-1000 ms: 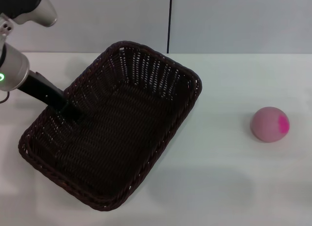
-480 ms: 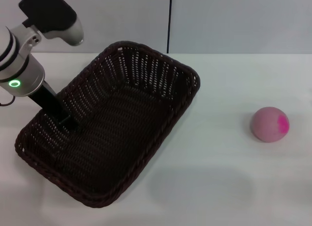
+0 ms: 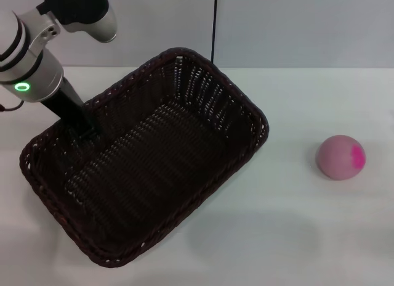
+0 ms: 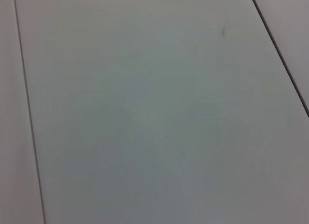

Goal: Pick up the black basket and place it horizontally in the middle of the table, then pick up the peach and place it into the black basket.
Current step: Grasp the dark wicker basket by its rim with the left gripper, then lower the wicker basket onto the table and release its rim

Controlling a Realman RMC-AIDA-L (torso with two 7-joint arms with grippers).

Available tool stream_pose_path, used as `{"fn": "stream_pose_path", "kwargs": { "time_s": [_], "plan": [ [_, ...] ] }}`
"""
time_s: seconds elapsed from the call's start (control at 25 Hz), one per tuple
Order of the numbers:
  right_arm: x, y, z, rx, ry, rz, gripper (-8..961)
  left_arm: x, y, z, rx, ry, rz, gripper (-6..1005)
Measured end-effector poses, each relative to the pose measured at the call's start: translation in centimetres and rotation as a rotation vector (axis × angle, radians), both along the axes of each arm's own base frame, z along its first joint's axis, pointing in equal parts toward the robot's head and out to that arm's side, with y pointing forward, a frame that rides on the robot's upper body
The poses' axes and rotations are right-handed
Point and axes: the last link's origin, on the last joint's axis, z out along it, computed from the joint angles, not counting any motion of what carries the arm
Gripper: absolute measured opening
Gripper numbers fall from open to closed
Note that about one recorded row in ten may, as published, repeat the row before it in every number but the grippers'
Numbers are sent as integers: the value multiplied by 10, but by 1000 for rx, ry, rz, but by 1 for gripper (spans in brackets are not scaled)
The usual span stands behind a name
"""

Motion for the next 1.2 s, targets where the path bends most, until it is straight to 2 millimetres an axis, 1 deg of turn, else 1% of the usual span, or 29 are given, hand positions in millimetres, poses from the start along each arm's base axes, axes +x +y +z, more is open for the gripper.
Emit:
{"fn": "stream_pose_path", "kwargs": {
  "time_s": [0.12,0.24,0.4,0.56,0.68,0.8,0.88,1.08,1.2],
  "plan": [
    [0,0,1,7,0,-2,668,8,2,-2,-63,7,-81,222],
    [0,-1,2,10,3,2,668,18,3,-2,-143,27,-180,213],
    [1,-1,4,4,10,3,668,37,0,-6,-282,62,-398,203],
    [2,-2,4,3,11,-2,668,56,5,-9,-331,73,-563,202],
    [2,-2,4,-1,11,-4,668,66,6,-13,-360,66,-639,182],
    [3,-3,3,-4,12,-10,668,72,7,-18,-374,63,-670,163],
    [4,-3,3,-5,12,-13,668,72,7,-20,-368,62,-657,162],
    [5,-3,2,-12,11,-19,668,62,3,-28,-384,66,-588,158],
    [3,-2,1,-17,10,-13,668,58,2,-29,-374,85,-549,156]
  ]
}}
